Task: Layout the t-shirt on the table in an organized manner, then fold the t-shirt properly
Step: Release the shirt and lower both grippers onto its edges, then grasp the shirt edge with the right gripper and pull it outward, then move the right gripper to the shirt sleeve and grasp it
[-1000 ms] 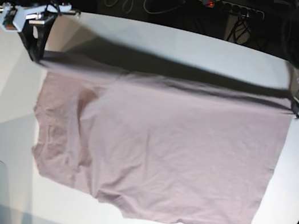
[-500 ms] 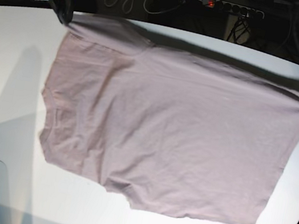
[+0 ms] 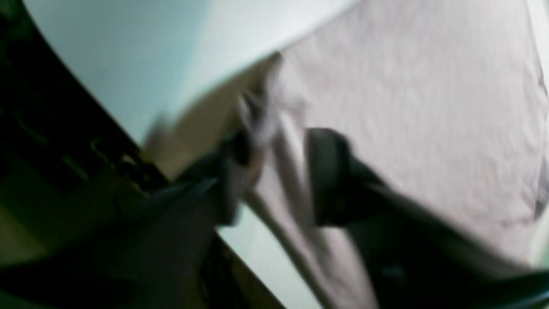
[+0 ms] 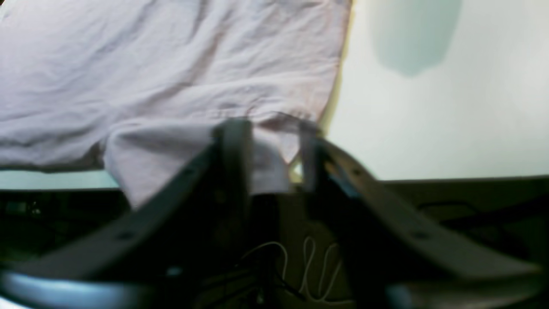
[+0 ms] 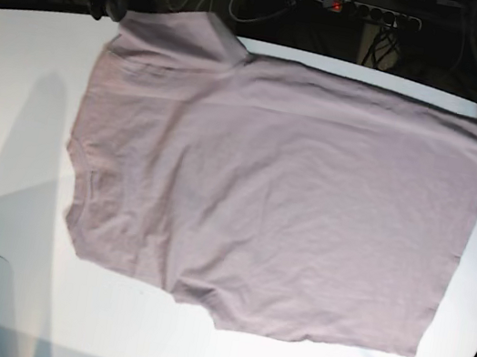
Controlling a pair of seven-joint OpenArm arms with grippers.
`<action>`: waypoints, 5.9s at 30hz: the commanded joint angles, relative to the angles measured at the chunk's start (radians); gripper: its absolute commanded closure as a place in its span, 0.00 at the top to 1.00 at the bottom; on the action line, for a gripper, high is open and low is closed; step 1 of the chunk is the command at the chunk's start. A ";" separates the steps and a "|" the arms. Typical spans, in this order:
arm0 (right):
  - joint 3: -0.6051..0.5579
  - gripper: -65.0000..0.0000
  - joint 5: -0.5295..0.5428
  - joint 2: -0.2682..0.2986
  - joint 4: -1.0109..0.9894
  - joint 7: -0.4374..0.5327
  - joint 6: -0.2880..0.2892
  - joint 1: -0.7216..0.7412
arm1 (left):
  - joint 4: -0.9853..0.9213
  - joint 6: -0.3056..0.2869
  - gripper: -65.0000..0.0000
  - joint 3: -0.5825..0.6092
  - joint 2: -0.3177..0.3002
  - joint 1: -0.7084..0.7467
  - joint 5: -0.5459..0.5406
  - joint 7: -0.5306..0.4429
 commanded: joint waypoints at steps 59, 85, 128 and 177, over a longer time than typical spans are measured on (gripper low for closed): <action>-0.030 0.00 0.014 0.214 -0.343 -0.555 0.000 0.560 | -0.519 -0.003 0.00 0.229 -0.079 -0.283 0.533 -0.299; -0.199 0.42 0.013 0.316 -0.699 -0.733 0.000 1.190 | -0.519 -0.003 0.00 0.229 -0.074 -0.291 0.533 -0.299; -0.477 0.00 0.011 0.290 0.115 -0.598 0.000 0.638 | -0.519 -0.003 0.00 0.229 -0.057 -0.313 0.533 -0.291; -0.574 0.62 -0.176 0.086 -0.828 -0.581 0.002 1.299 | -0.519 -0.003 0.00 0.229 -0.056 -0.314 0.533 -0.291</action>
